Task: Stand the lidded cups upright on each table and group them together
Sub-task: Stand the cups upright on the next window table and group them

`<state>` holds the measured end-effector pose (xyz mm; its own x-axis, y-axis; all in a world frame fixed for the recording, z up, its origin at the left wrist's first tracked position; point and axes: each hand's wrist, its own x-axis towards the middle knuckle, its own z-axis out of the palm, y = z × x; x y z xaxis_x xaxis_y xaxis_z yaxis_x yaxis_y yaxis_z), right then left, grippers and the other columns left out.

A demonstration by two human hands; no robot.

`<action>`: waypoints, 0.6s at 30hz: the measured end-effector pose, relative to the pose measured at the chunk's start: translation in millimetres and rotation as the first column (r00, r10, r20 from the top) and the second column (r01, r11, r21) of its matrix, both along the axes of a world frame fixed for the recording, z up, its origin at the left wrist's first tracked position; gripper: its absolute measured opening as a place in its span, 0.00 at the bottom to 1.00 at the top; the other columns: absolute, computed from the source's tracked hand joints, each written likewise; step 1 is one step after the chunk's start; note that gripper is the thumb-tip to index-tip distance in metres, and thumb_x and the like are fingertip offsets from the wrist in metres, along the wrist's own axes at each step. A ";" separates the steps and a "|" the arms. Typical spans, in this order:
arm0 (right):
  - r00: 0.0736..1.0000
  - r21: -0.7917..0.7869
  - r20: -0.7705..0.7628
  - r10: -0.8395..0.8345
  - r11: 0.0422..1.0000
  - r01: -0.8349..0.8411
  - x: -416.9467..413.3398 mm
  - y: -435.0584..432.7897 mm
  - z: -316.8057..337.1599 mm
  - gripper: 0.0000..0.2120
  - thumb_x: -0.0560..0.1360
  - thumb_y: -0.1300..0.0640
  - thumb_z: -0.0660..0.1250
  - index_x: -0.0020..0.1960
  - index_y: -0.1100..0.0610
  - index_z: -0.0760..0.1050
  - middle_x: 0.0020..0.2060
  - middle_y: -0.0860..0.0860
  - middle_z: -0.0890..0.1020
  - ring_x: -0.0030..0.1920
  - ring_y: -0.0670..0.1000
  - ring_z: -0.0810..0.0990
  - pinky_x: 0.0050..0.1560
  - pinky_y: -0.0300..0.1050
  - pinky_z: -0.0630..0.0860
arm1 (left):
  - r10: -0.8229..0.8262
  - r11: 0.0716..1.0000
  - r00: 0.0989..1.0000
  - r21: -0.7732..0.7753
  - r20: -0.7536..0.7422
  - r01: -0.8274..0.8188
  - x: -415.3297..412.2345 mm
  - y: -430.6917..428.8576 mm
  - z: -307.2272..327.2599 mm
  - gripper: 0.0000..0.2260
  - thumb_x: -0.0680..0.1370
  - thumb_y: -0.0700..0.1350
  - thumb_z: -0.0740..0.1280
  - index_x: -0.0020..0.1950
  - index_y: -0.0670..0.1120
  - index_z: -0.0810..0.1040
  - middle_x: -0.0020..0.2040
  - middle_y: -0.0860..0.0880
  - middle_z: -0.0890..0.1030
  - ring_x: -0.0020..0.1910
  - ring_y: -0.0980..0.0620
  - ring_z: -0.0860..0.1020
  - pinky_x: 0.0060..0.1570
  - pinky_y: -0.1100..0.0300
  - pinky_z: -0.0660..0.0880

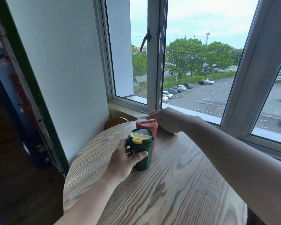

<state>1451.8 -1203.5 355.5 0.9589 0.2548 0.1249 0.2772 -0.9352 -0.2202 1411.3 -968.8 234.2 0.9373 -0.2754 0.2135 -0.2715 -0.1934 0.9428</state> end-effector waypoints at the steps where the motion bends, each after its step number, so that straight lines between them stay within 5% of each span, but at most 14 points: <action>1: 1.000 0.069 0.005 -0.027 0.997 0.026 1.1 -5.7 4.1 0.26 0.82 0.66 0.54 0.72 0.46 0.77 0.72 0.43 0.76 0.61 0.44 0.82 0.62 0.33 0.75 | -0.005 1.000 1.000 -0.009 -0.004 0.005 0.5 0.1 -0.3 0.35 0.63 0.61 0.82 0.65 0.50 0.75 0.58 0.49 0.86 0.58 0.51 0.85 0.59 0.45 0.83; 3: 0.992 0.224 0.040 -0.118 0.969 0.106 7.9 -22.5 10.4 0.25 0.82 0.65 0.55 0.71 0.45 0.78 0.65 0.44 0.79 0.39 0.41 0.83 0.38 0.32 0.78 | -0.011 1.000 1.000 -0.015 -0.006 0.011 2.2 0.1 -1.7 0.35 0.63 0.61 0.82 0.64 0.51 0.76 0.58 0.49 0.86 0.57 0.52 0.85 0.58 0.47 0.83; 4: 0.985 0.286 0.059 -0.163 0.948 0.140 13.0 -32.5 10.1 0.25 0.82 0.65 0.56 0.70 0.46 0.79 0.63 0.46 0.80 0.37 0.44 0.84 0.36 0.37 0.79 | -0.012 1.000 1.000 -0.017 -0.005 0.012 2.7 -0.4 -2.3 0.34 0.63 0.62 0.81 0.64 0.51 0.76 0.57 0.50 0.86 0.57 0.52 0.85 0.58 0.48 0.83; 7: 0.953 0.279 0.062 -0.295 0.922 0.268 35.1 -65.1 -7.8 0.19 0.80 0.61 0.65 0.71 0.52 0.79 0.67 0.54 0.82 0.61 0.57 0.84 0.58 0.44 0.77 | -0.016 0.999 1.000 -0.047 -0.009 0.015 2.8 -1.6 -4.9 0.34 0.62 0.60 0.81 0.64 0.52 0.76 0.57 0.53 0.87 0.57 0.54 0.85 0.54 0.56 0.83; 10: 0.916 0.221 -0.113 -0.385 0.889 0.401 48.3 -83.2 -40.3 0.33 0.76 0.43 0.72 0.76 0.55 0.71 0.73 0.55 0.77 0.71 0.58 0.75 0.69 0.50 0.72 | -0.017 0.996 1.000 -0.088 -0.017 0.016 4.4 -3.1 -7.7 0.35 0.62 0.58 0.81 0.65 0.50 0.76 0.58 0.52 0.87 0.58 0.53 0.85 0.55 0.58 0.81; 14: 0.880 0.311 -0.179 -0.440 0.824 0.474 61.0 -86.6 -84.8 0.49 0.65 0.32 0.76 0.79 0.51 0.64 0.71 0.56 0.77 0.70 0.58 0.75 0.69 0.51 0.72 | -0.026 0.993 0.999 -0.112 -0.019 0.024 6.5 -3.9 -10.7 0.34 0.62 0.57 0.82 0.64 0.50 0.77 0.58 0.51 0.87 0.57 0.52 0.85 0.54 0.59 0.81; 18: 0.873 0.427 -0.113 -0.475 0.770 0.474 66.7 -83.7 -108.5 0.44 0.65 0.39 0.79 0.76 0.50 0.65 0.64 0.58 0.78 0.61 0.58 0.78 0.63 0.50 0.76 | -0.027 0.992 1.000 -0.120 -0.009 0.025 5.4 -4.6 -9.6 0.34 0.61 0.57 0.82 0.63 0.49 0.77 0.56 0.52 0.88 0.55 0.53 0.86 0.50 0.65 0.81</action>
